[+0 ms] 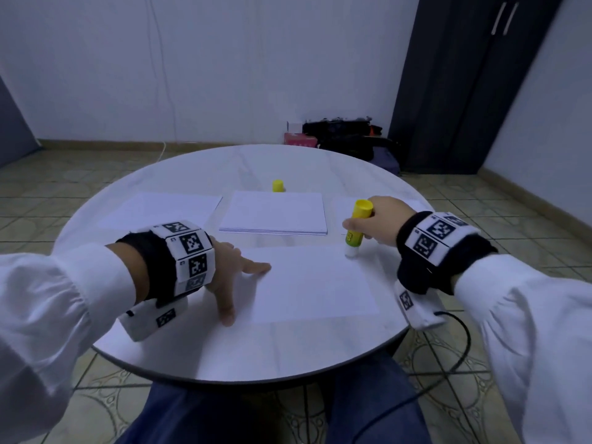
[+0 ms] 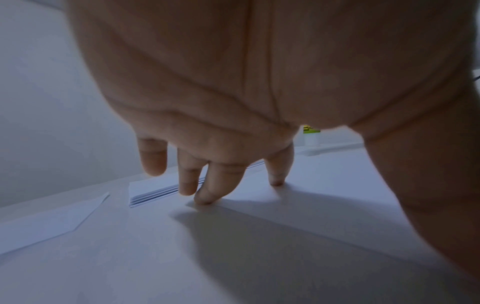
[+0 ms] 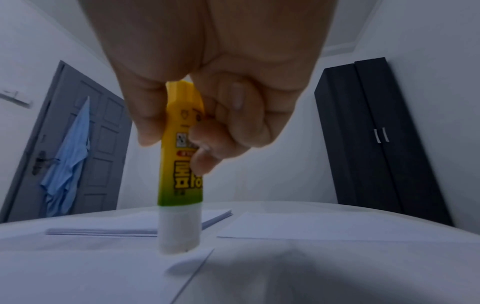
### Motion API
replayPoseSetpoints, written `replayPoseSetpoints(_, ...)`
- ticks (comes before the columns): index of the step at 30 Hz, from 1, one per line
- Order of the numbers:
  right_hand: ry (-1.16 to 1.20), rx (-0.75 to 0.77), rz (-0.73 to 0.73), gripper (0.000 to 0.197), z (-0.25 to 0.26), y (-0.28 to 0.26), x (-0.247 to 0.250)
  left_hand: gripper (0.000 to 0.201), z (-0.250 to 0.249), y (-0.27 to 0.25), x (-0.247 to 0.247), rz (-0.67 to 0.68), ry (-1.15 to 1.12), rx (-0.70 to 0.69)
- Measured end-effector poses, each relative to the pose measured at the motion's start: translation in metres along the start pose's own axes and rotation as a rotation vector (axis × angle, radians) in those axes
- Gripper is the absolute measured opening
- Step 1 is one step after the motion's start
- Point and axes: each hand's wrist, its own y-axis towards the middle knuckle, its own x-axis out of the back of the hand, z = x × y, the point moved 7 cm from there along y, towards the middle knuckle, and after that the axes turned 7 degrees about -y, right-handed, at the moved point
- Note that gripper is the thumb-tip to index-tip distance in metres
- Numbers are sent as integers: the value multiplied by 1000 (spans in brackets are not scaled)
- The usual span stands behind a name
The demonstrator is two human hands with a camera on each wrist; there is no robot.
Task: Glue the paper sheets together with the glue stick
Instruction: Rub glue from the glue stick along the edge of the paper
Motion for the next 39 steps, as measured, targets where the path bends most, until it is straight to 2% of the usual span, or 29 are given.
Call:
replayPoseSetpoints(6,-63,5,64,36,6,7,-13,112,-2,-5,2,9,-1,8)
replayPoseSetpoints(18,13,103,151,31,-4,-68,-11,116,0,-2,-1,34,-7,15)
replayPoseSetpoints(23,119,123,261,23,-3,-82,-8,115,-1,-3,-1,31,-18,8)
replayPoseSetpoints(25,233,84,218,19,-10,-77,3,116,1,0,-1,21,-8,3)
replayPoseSetpoints(29,375,-44,73,26,-35,-49,12,118,7,3,0,15,11,11)
replayPoseSetpoints(33,330,-144,31,15,-48,-23,2,119,22,7,0,38,29,36)
replayPoseSetpoints(39,257,-261,102,24,-51,0,-14,117,33,9,-2,82,-13,13)
